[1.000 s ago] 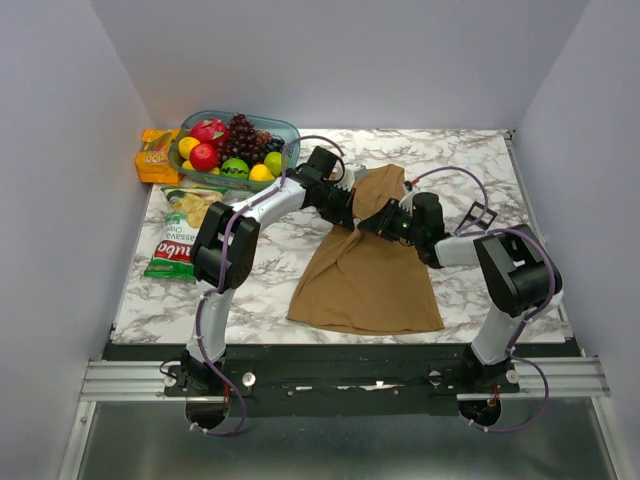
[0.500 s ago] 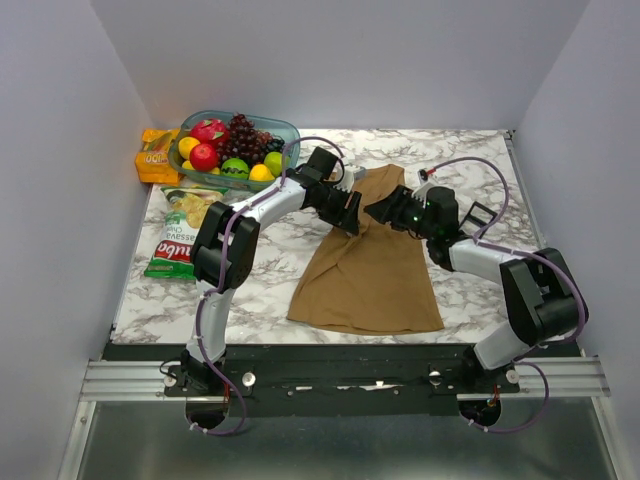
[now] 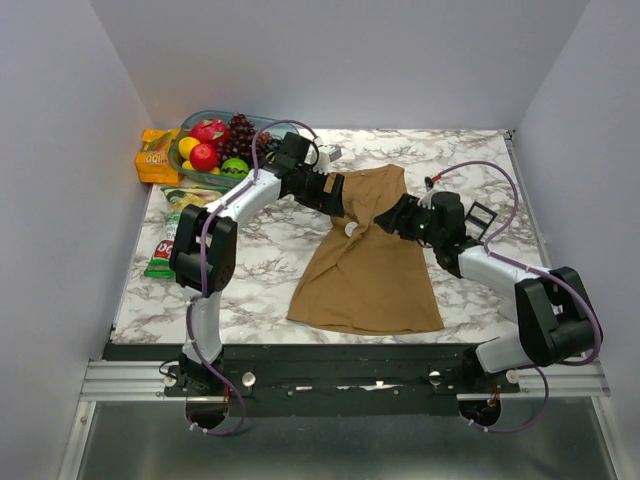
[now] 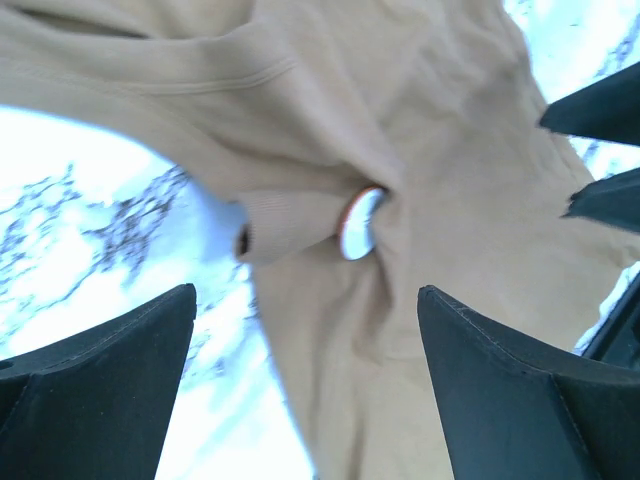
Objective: Pin the brooch onto the clothing
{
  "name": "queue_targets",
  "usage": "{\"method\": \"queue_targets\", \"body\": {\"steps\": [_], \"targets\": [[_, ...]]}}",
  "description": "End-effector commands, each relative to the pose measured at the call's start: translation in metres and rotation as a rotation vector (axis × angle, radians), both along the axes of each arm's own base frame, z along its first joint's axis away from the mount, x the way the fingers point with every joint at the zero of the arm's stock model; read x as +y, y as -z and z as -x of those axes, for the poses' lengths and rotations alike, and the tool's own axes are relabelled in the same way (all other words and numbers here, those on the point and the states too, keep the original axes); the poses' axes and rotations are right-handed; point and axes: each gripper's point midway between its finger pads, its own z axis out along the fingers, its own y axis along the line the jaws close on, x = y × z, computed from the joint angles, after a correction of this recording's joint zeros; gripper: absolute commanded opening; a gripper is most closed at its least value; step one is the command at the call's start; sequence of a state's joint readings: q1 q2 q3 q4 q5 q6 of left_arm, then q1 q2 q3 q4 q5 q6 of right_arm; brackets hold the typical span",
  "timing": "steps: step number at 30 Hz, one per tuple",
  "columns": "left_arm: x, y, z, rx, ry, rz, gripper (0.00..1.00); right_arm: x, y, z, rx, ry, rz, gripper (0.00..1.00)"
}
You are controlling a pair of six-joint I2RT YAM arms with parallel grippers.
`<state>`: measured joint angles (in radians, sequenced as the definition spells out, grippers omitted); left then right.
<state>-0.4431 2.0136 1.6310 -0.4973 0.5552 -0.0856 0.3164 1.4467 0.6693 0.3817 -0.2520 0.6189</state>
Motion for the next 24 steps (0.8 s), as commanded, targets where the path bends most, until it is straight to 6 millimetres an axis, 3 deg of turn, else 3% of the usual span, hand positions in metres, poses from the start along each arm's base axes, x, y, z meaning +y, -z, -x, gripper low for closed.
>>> {"method": "queue_targets", "body": {"steps": [1,7,12,16,18,24], "targets": [[0.002,0.019,0.002,0.043,0.032,-0.032,0.99,-0.030,0.023,0.005,0.059,0.060,0.134,0.67],[0.000,0.032,0.000,0.067,0.032,-0.022,0.98,-0.075,0.032,-0.004,0.122,0.144,0.192,0.68],[0.001,0.049,-0.002,0.114,0.023,-0.021,0.86,-0.106,0.046,-0.016,0.207,0.195,0.255,0.68],[-0.001,0.056,-0.003,0.124,0.019,-0.015,0.80,-0.117,0.052,-0.027,0.224,0.202,0.281,0.68],[-0.004,0.057,-0.004,0.129,0.025,0.006,0.71,-0.117,0.060,-0.028,0.259,0.182,0.299,0.68],[-0.010,0.061,-0.008,0.138,0.026,0.044,0.65,-0.112,0.072,-0.035,0.303,0.149,0.289,0.67]]}}
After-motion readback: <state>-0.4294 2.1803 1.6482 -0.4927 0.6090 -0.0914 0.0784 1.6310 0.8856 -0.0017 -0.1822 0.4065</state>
